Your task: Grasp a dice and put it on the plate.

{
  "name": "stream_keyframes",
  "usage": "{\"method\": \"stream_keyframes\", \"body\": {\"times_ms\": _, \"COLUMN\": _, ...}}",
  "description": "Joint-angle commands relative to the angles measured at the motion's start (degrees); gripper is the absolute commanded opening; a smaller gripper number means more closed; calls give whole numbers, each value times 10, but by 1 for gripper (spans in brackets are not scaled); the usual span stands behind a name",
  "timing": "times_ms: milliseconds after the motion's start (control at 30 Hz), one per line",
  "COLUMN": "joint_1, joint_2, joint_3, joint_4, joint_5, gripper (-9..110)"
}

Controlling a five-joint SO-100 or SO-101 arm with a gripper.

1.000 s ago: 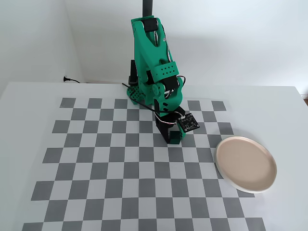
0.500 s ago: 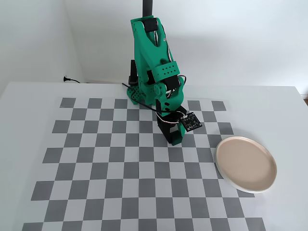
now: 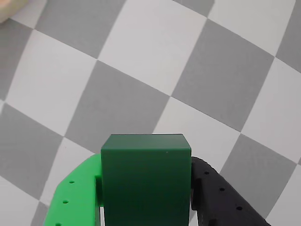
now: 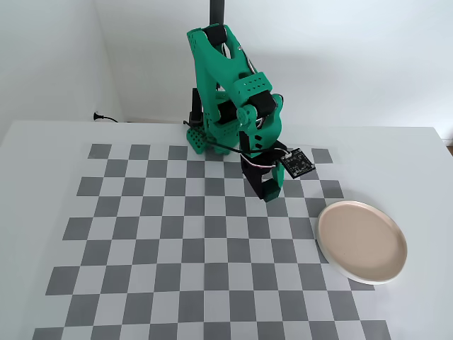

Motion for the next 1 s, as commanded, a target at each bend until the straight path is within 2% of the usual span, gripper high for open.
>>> {"method": "stream_keyframes", "body": {"times_ms": 0, "joint_1": -40, "joint_2": 17, "joint_3": -109, "joint_4": 28, "joint_5": 14, "gripper": -4}}
{"method": "stream_keyframes", "body": {"times_ms": 233, "joint_1": -96, "joint_2": -59, "joint_3": -232, "joint_4": 63, "joint_5": 37, "gripper": -4}}
{"method": "stream_keyframes", "body": {"times_ms": 500, "joint_1": -113, "joint_2": -184, "joint_3": -378, "joint_4": 61, "joint_5": 33, "gripper": -4}}
{"method": "stream_keyframes", "body": {"times_ms": 833, "joint_1": -116, "joint_2": -352, "joint_3": -509, "joint_4": -25, "joint_5": 25, "gripper": -4}}
{"method": "stream_keyframes", "body": {"times_ms": 967, "joint_1": -123, "joint_2": -399, "joint_3": -513, "joint_4": -110, "joint_5": 25, "gripper": -4}}
